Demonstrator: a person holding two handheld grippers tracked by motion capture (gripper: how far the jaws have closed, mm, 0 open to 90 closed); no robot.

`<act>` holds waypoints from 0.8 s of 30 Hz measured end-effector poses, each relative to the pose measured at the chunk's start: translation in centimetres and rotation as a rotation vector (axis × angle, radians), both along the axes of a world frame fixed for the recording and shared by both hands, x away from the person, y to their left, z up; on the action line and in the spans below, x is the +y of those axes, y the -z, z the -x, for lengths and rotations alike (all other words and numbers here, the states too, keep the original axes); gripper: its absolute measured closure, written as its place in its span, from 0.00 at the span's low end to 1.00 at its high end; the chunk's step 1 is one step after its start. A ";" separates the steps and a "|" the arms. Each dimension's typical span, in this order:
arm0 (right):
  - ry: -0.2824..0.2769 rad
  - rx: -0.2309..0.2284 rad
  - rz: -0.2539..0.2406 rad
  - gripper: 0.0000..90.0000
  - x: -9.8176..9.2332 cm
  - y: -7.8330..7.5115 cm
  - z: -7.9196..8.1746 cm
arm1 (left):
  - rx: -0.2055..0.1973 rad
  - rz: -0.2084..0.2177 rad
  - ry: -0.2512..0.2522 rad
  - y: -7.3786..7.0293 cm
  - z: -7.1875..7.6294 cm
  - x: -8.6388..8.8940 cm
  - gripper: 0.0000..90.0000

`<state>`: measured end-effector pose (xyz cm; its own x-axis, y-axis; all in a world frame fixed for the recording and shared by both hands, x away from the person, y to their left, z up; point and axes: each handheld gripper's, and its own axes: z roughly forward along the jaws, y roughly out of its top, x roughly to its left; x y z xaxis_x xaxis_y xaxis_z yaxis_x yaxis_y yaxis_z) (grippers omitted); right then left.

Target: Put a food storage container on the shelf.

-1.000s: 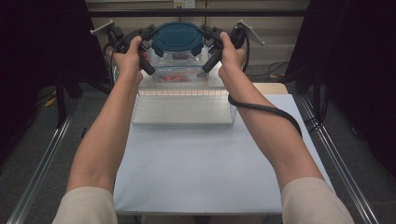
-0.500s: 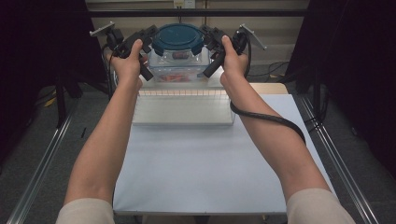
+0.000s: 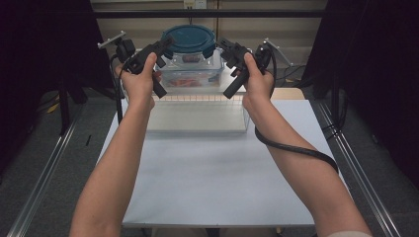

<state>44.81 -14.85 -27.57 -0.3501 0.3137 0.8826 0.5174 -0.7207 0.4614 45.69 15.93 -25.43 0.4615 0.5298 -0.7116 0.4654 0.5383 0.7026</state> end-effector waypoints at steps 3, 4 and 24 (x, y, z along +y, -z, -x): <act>0.001 -0.015 0.000 0.40 -0.3 0.1 0.8 | -0.012 -0.010 0.000 0.3 0.8 -0.2 0.28; -0.003 -0.021 0.009 0.40 -0.5 0.2 1.0 | -0.013 -0.007 0.004 0.4 1.1 -0.3 0.27; -0.046 -0.040 0.018 0.29 -1.1 2.3 5.7 | -0.019 -0.023 0.038 3.0 5.0 -0.9 0.25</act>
